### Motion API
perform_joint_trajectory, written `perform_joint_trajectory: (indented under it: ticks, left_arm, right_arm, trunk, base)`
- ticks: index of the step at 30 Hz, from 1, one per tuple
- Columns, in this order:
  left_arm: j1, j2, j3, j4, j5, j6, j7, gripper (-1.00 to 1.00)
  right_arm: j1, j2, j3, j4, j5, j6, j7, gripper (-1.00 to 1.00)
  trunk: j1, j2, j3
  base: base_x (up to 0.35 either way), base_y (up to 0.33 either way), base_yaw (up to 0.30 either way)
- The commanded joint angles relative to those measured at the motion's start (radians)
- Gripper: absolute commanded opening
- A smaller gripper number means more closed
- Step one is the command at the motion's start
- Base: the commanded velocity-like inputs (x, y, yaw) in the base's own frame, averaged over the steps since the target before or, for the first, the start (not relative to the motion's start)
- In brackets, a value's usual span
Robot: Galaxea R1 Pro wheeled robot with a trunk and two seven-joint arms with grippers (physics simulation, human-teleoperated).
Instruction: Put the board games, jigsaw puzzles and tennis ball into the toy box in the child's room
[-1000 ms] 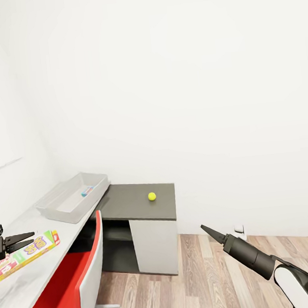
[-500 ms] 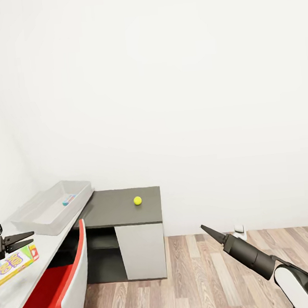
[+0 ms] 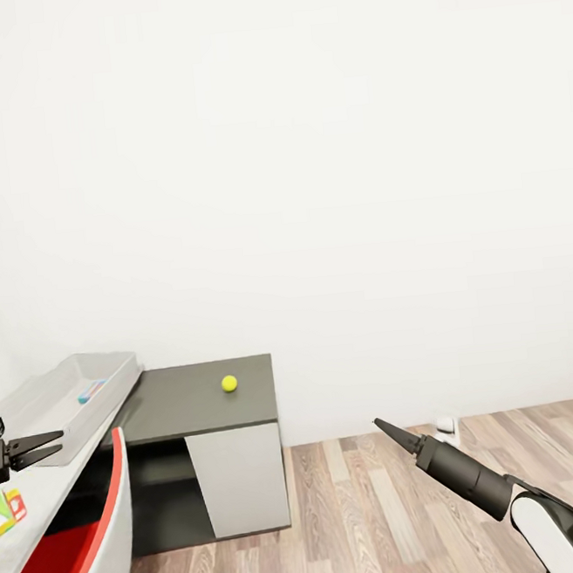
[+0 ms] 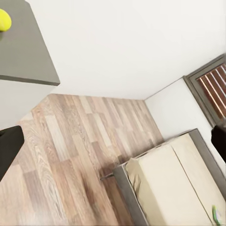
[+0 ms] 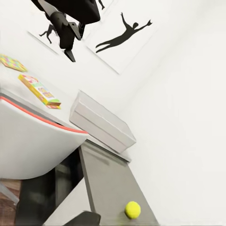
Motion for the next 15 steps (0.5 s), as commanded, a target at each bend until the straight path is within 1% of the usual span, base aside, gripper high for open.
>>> perform_joint_trajectory:
  ticks: [1, 15]
  left_arm:
    - [0.0, 0.0, 0.0, 0.0, -0.001, 0.011, -0.004, 1.0]
    - [0.0, 0.0, 0.0, -0.002, -0.001, 0.011, -0.004, 1.0]
  right_arm:
    - [0.0, 0.0, -0.001, 0.0, -0.007, 0.008, 0.0, 1.0]
    - [-0.001, 0.0, -0.006, 0.001, -0.008, 0.008, 0.002, 1.0]
  trunk:
    - [0.0, -0.001, 0.001]
    - [0.0, -0.001, 0.016]
  base:
    - [0.0, 0.0, -0.23]
    - [0.0, 0.0, -0.229]
